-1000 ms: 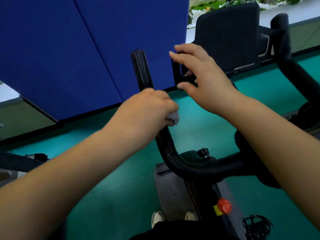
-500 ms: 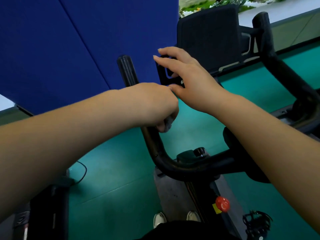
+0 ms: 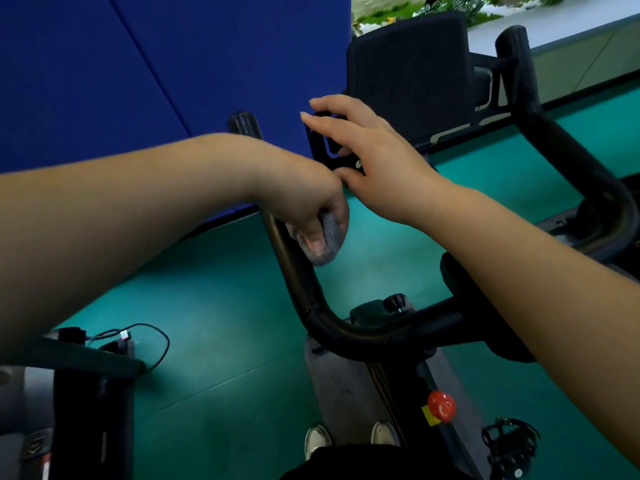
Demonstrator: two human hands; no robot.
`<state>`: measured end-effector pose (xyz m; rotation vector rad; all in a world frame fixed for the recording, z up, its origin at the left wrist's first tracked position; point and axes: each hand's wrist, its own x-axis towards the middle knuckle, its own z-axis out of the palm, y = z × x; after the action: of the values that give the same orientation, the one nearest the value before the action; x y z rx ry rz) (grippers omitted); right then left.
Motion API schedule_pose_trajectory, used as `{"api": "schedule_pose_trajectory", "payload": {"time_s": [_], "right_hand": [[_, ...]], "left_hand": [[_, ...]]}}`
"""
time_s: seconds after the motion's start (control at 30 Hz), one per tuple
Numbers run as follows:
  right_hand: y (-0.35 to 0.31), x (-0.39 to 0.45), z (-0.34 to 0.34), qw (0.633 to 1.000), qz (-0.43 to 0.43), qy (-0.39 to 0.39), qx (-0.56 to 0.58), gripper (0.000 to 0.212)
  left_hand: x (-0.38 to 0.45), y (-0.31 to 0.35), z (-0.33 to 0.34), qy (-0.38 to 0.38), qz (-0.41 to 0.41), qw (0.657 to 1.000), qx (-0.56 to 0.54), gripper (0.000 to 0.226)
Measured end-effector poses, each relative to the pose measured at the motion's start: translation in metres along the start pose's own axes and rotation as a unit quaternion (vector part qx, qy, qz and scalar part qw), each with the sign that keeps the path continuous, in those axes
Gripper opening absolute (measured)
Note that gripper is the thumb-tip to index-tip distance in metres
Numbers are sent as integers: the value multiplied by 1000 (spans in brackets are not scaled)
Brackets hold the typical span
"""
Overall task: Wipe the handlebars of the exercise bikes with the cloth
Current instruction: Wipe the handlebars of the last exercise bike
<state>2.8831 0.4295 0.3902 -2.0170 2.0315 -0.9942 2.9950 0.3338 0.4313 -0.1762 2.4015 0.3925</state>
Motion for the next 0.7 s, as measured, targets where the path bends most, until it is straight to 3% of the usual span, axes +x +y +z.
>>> {"api": "schedule_pose_trajectory", "payload": {"time_s": [0.23,0.37,0.47,0.6,0.7], "right_hand": [[4,1,0,1000,2,-8,5,72],[7,3,-1,1000,-15,-7,19,71],[7,4,1,999,-17,-7,32,72],[7,4,-1,999,-17,-12,39,73],[7,3,-5,999,-15,-22,39,71]], "left_hand": [[19,10,25,-90,79,989,-89,24],[15,-3,3,-69,61,995,-35,23],[20,-2,12,-59,72,995,-43,20],[23,15,36,-101,120,984,-88,20],[11,13,26,-79,108,987,-91,25]]}}
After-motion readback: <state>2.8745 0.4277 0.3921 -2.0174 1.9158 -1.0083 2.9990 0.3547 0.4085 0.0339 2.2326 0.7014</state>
